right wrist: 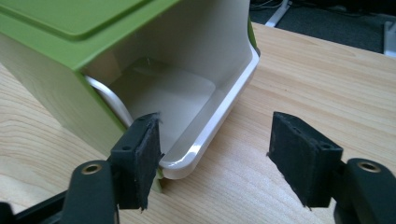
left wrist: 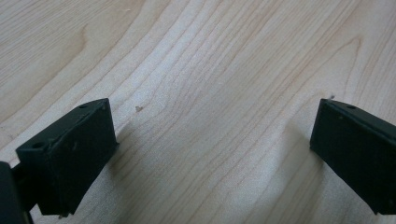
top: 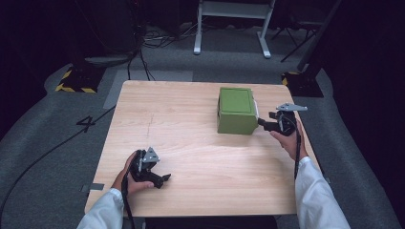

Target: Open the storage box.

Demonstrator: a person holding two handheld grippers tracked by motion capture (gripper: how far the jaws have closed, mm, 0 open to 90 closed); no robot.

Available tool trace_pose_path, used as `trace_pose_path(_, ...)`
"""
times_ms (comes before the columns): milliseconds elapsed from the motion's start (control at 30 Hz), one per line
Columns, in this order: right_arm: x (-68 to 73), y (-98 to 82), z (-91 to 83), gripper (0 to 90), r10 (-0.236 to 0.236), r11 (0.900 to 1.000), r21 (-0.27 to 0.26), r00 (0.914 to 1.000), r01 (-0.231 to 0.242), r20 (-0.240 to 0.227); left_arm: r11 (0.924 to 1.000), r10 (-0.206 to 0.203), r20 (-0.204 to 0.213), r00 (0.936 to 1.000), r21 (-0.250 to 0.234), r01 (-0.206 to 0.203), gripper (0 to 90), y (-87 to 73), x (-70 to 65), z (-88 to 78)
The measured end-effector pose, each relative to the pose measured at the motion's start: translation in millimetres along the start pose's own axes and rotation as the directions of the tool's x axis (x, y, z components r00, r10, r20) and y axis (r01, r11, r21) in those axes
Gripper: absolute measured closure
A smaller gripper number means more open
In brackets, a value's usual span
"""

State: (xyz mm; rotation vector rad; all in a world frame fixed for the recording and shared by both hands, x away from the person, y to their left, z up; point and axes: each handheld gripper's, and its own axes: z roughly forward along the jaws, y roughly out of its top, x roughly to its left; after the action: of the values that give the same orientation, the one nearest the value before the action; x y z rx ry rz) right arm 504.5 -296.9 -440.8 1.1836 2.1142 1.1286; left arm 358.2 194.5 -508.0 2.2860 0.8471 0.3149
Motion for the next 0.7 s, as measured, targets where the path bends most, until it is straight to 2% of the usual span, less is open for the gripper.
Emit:
trace_pose_path(167, -0.9, -1.7, 5.0, 34.7, -0.009, 1.0, 0.026, 0.9997, 0.008, 0.023, 1.0, 0.0, 0.0, 1.0, 0.0, 0.0, 0.5, 0.0, 0.0, 0.0)
trace_pose_path(433, -5.3, -4.1, 9.8, 34.6, -0.006, 1.0, 0.029, 0.9997, 0.005, 0.025, 1.0, 0.0, 0.0, 1.0, 0.0, 0.0, 0.5, 0.0, 0.0, 0.0)
trace_pose_path(500, -3.9, -3.4, 10.6, 36.7, -0.019, 0.999, 0.031, 0.9993, 0.018, 0.032, 1.0, 0.0, 0.0, 1.0, 0.0, 0.0, 0.5, 0.0, 0.0, 0.0)
trace_pose_path(567, -0.6, -2.5, 12.7, 42.7, -0.044, 0.999, 0.034, 0.9984, 0.042, 0.037, 1.0, -0.001, 0.0, 1.0, 0.0, 0.001, 0.5, 0.0, -0.1, 0.0)
trace_pose_path(700, 1.2, -2.8, 15.0, 49.4, -0.044, 0.998, 0.043, 0.9985, 0.043, 0.031, 1.0, 0.0, 0.0, 1.0, 0.0, 0.0, 0.5, 0.0, 0.0, 0.0)
